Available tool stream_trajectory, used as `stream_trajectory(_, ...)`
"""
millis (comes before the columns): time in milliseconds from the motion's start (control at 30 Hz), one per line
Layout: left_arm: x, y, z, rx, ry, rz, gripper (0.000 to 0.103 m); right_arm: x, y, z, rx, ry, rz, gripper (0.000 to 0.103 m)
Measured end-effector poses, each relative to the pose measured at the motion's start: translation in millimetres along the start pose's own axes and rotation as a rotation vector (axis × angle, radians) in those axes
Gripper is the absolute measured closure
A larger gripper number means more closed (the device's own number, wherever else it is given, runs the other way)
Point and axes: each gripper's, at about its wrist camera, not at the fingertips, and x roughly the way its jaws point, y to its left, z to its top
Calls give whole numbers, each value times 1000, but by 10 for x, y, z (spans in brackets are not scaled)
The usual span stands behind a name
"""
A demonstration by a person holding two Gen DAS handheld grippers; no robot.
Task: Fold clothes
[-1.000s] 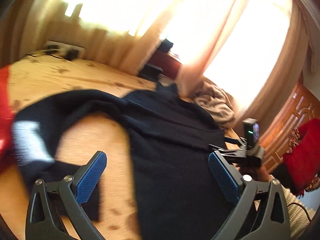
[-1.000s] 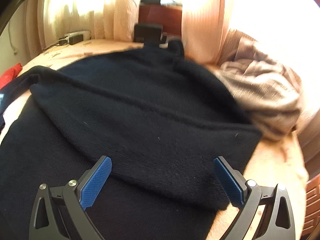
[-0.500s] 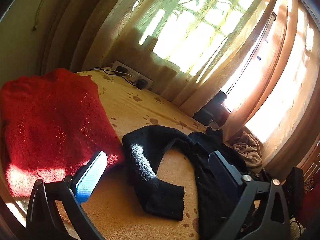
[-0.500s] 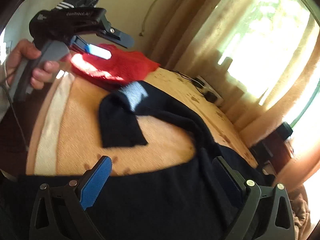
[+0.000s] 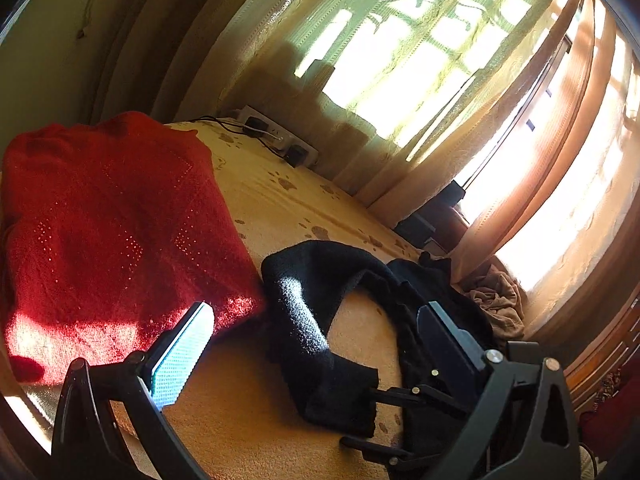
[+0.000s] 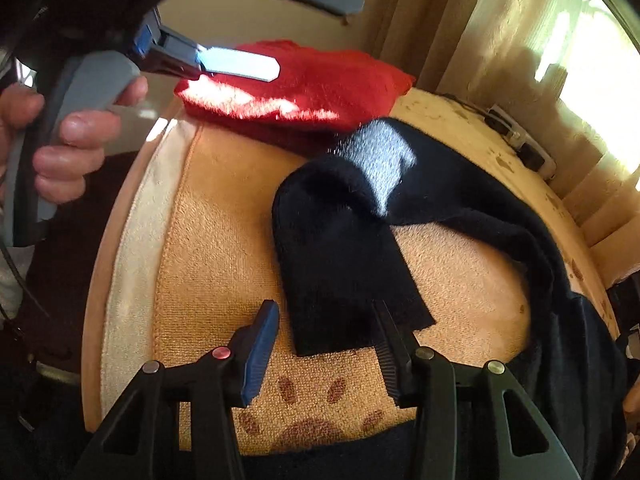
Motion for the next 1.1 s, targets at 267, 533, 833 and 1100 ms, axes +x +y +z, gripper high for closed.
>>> stream_trajectory(267, 84, 80, 1, -45, 7, 17, 0, -34, -151, 151, 153, -38, 58, 95)
stream_trajectory(533, 66, 3, 53, -48, -19, 0, 0, -857, -894, 194, 480, -323, 119, 97)
stream_trajectory(833, 449, -289, -30, 15, 83, -35, 0, -1729, -2153, -1211, 1094, -492, -121, 97)
stream_trajectory(1100, 925, -645, -128, 100, 194, -31, 0, -1838, -2256, -2590, 1277, -188, -476, 94)
